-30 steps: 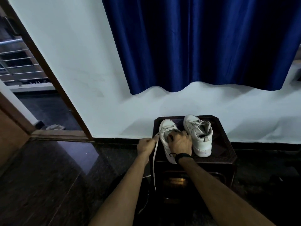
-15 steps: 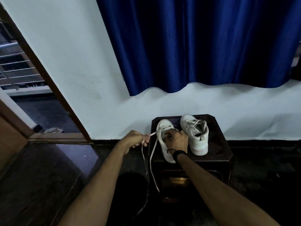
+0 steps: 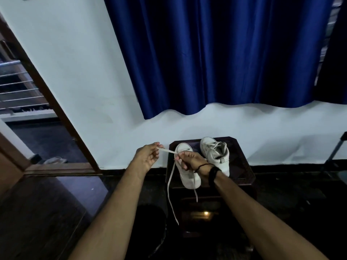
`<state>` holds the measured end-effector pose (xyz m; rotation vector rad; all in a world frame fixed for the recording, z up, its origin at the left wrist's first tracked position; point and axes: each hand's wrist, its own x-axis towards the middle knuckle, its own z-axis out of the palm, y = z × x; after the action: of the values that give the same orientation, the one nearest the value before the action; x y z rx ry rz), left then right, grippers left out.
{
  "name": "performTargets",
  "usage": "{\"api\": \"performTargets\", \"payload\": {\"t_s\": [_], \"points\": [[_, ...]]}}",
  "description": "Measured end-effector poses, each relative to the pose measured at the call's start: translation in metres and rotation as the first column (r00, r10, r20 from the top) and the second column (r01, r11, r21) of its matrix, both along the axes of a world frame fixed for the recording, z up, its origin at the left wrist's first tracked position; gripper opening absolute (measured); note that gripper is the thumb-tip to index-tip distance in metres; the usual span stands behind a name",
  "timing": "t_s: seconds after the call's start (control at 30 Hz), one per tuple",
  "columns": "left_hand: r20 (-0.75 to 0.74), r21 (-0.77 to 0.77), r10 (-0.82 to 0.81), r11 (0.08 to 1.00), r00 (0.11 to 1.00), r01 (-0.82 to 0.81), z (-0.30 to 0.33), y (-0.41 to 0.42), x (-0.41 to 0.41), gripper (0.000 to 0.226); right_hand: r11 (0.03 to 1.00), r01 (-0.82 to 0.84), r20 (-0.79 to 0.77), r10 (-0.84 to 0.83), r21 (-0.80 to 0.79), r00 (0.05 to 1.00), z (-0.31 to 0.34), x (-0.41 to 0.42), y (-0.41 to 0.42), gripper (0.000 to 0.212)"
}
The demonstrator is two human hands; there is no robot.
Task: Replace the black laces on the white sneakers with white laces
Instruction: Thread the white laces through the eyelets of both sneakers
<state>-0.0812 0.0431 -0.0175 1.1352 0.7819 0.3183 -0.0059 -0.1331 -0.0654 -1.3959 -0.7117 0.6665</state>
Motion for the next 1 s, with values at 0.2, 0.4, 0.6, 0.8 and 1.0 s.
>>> {"api": "performTargets", "payload": {"t_s": [0.2, 0.4, 0.6, 0.8, 1.0], "points": [[-0.367, 0.294, 0.226, 0.949, 0.903, -0.118, -0.046, 0.018, -0.010, 0.027, 0.940, 0.012, 0.265, 0.085, -0.342, 0.960, 0.023, 0.033, -0.062, 0.035], [-0.068, 0.528, -0.353, 0.781, 0.933, 0.334, -0.020, -0.068, 0.026, 0.029, 0.880, 0.331, 0.701, 0.003, -0.340, 0.713, 0.030, 0.030, -0.046, 0.020], [-0.177, 0.500, -0.471, 0.714, 0.864, 0.491, -0.007, -0.072, 0.021, 0.037, 0.905, 0.367, 0.702, -0.117, -0.215, 0.702, 0.038, 0.032, -0.047, 0.012], [-0.098, 0.586, -0.278, 0.760, 0.956, 0.281, -0.023, -0.031, 0.007, 0.029, 0.902, 0.282, 0.634, -0.011, -0.328, 0.773, 0.036, 0.053, -0.078, 0.009], [-0.024, 0.565, -0.315, 0.779, 0.949, 0.273, -0.033, -0.047, 0.018, 0.029, 0.945, 0.200, 0.571, -0.019, -0.257, 0.821, 0.021, 0.033, -0.041, 0.012]]}}
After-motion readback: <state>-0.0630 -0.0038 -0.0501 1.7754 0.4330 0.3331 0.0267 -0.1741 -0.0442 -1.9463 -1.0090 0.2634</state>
